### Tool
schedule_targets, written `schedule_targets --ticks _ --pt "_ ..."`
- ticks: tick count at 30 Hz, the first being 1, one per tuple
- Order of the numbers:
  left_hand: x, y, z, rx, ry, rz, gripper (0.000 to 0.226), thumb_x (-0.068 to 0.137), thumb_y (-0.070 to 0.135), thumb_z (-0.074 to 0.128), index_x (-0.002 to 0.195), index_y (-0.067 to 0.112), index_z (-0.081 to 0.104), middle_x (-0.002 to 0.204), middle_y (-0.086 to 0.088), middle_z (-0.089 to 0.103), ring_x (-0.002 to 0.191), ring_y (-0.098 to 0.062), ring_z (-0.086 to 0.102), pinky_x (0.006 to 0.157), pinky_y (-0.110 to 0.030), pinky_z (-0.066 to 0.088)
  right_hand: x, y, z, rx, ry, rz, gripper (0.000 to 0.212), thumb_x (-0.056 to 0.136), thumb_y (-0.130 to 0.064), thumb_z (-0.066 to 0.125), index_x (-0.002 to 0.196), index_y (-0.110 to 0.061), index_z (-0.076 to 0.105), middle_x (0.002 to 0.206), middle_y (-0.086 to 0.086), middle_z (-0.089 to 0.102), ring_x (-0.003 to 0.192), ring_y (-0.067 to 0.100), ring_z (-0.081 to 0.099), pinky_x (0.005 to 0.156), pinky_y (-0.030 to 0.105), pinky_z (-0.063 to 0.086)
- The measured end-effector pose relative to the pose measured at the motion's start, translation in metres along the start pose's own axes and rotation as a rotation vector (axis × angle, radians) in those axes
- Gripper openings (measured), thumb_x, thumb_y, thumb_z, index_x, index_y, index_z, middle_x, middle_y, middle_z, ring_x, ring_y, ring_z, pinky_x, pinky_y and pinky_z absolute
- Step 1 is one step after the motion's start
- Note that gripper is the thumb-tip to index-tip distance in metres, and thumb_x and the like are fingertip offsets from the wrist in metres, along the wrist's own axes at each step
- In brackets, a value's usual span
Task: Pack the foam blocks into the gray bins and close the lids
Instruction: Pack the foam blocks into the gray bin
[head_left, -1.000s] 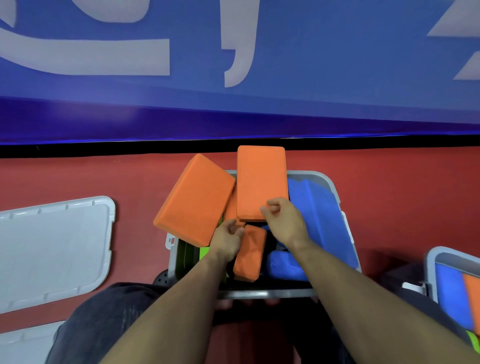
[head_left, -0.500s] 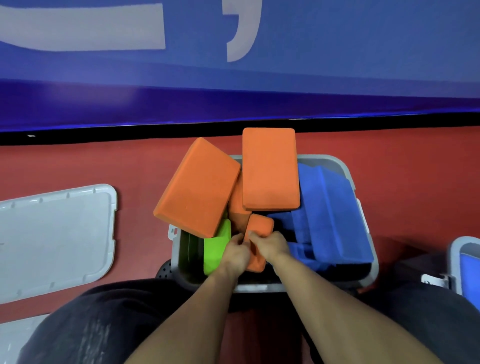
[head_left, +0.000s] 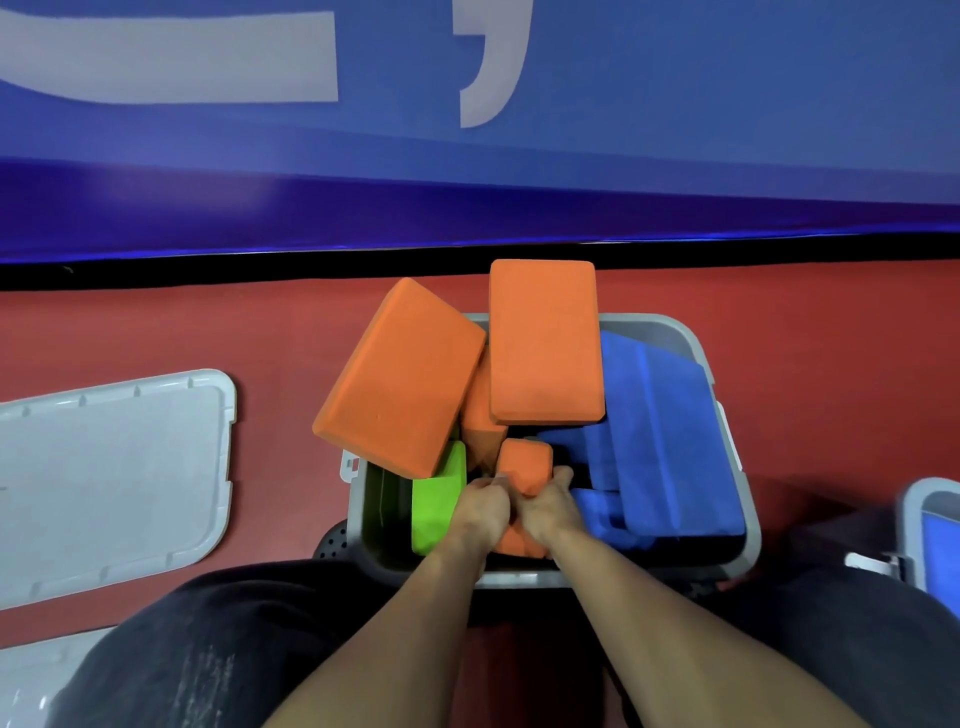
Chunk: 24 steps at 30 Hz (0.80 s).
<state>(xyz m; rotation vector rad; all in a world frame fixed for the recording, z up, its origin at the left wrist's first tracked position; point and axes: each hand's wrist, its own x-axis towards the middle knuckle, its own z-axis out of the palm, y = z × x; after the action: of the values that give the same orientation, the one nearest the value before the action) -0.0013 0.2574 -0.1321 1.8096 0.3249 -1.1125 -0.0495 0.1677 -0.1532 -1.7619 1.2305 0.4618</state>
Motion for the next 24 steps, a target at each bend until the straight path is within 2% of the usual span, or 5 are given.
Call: schedule_targets --ticks 7,11,16,20,24 --pt "-0.012 0.011 -0.003 -0.005 0.044 0.066 0.034 0.103 0.028 0.046 0.115 0.006 0.070 0.111 -0.013 0.072 0.095 -0.027 0.066 0.080 -0.029 0.050 -0.011 -0.007 -0.017 -0.092 0.091 -0.094 0.070 0.089 -0.063 0.060 0.138 -0.021 0.035 0.119 0.010 0.065 0.106 0.032 0.065 0.080 0.035 0.049" --pt "-0.014 0.010 -0.002 0.024 0.089 0.102 0.042 0.095 0.047 0.047 0.094 0.015 0.075 0.084 -0.006 0.074 0.083 -0.029 0.069 0.083 -0.042 0.059 -0.015 -0.010 -0.023 -0.058 0.093 -0.106 0.077 0.084 -0.069 0.061 0.142 -0.026 0.036 0.118 0.007 0.066 0.106 0.031 0.064 0.081 0.034 0.049" --pt "-0.009 0.001 -0.007 -0.024 0.140 0.106 0.049 0.078 0.063 0.044 0.088 0.024 0.072 0.093 -0.001 0.075 0.091 -0.027 0.070 0.087 -0.049 0.059 -0.023 -0.009 -0.024 -0.044 0.095 -0.139 0.091 0.067 -0.083 0.064 0.135 -0.027 0.040 0.115 0.003 0.067 0.103 0.027 0.065 0.083 0.036 0.052" --pt "-0.029 0.011 -0.015 -0.028 0.211 0.143 0.048 0.082 0.063 0.044 0.085 0.024 0.072 0.087 -0.002 0.074 0.087 -0.027 0.070 0.084 -0.047 0.060 -0.030 -0.016 -0.026 -0.093 0.115 -0.168 0.087 0.065 -0.085 0.064 0.124 -0.023 0.050 0.115 0.002 0.066 0.103 0.025 0.066 0.085 0.038 0.056" --pt "-0.042 0.018 -0.025 0.008 0.295 0.187 0.036 0.099 0.050 0.048 0.082 0.027 0.069 0.081 0.002 0.071 0.079 -0.017 0.066 0.075 -0.034 0.054 -0.034 -0.023 -0.028 -0.075 0.103 -0.209 0.079 0.067 -0.080 0.065 0.122 -0.024 0.054 0.116 -0.001 0.067 0.106 0.024 0.065 0.090 0.041 0.056"
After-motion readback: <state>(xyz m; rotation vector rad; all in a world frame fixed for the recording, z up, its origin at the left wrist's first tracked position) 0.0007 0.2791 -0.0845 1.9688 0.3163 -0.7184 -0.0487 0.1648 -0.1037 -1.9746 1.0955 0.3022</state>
